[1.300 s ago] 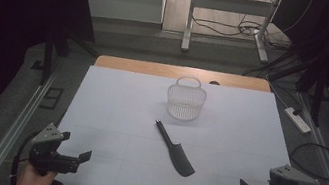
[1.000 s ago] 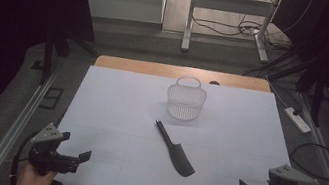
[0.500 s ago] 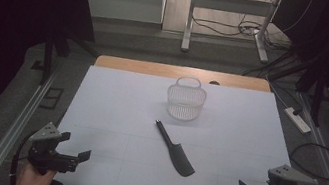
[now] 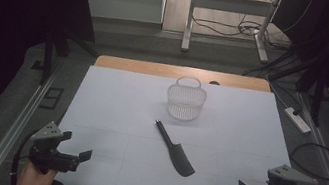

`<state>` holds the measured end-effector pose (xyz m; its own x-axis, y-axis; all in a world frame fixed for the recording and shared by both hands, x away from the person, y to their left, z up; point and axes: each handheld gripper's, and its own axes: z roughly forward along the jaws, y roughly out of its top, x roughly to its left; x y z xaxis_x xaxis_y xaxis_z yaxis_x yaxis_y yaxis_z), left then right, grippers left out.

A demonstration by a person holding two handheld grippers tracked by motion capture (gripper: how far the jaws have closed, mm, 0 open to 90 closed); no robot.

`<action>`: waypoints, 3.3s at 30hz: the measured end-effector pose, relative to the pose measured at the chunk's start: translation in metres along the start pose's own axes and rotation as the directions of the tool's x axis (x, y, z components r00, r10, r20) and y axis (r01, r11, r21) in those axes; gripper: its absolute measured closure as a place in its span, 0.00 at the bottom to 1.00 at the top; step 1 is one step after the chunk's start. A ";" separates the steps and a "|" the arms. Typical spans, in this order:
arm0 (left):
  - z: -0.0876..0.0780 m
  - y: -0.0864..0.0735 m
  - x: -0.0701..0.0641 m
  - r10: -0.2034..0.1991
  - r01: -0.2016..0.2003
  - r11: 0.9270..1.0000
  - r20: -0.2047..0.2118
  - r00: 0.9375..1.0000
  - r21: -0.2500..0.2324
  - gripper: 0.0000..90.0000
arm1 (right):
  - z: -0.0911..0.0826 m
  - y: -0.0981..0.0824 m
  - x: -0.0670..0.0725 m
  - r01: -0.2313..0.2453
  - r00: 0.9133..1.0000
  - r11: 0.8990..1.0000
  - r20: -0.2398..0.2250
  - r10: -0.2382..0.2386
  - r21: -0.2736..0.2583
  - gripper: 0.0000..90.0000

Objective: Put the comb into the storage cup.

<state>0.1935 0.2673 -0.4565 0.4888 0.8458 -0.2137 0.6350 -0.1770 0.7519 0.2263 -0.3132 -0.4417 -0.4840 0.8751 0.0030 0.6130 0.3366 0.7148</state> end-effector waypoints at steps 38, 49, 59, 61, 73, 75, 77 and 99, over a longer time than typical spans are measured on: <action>0.042 0.040 -0.004 0.040 -0.046 0.998 0.110 0.993 0.049 0.00 | 0.001 0.000 0.001 0.004 1.000 1.000 0.000 -0.004 0.011 0.00; 0.057 0.053 -0.010 0.053 -0.064 0.995 0.134 0.990 0.075 0.00 | 0.001 0.000 0.001 0.004 1.000 1.000 0.000 -0.004 0.012 0.00; 0.073 0.067 -0.016 0.077 -0.093 0.990 0.146 0.986 0.108 0.00 | 0.002 0.000 0.001 0.006 1.000 1.000 -0.001 -0.006 0.014 0.00; 0.077 0.070 -0.017 0.080 -0.098 0.989 0.152 0.985 0.111 0.00 | 0.002 0.000 0.001 0.007 1.000 1.000 -0.003 -0.007 0.014 0.00; 0.095 0.088 -0.019 0.113 -0.138 0.983 0.195 0.974 0.121 0.00 | 0.002 0.001 0.001 0.007 1.000 1.000 -0.003 -0.007 0.015 0.00; 0.098 0.091 -0.020 0.117 -0.144 0.982 0.202 0.972 0.123 0.00 | 0.002 0.001 0.001 0.006 1.000 1.000 -0.003 -0.006 0.017 0.00; 0.102 0.094 -0.020 0.122 -0.150 0.981 0.207 0.971 0.124 0.00 | 0.002 0.001 0.001 0.007 1.000 1.000 -0.003 -0.007 0.017 0.00; 0.141 0.120 -0.030 0.162 -0.205 0.965 0.245 0.956 0.165 0.00 | 0.003 0.001 0.001 0.010 1.000 1.000 0.000 -0.010 0.021 0.00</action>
<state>0.3391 0.1495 -0.4474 0.7164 0.6566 -0.2356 0.6108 -0.4272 0.6667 0.2279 -0.3113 -0.4430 -0.4904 0.8715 -0.0042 0.6208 0.3527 0.7002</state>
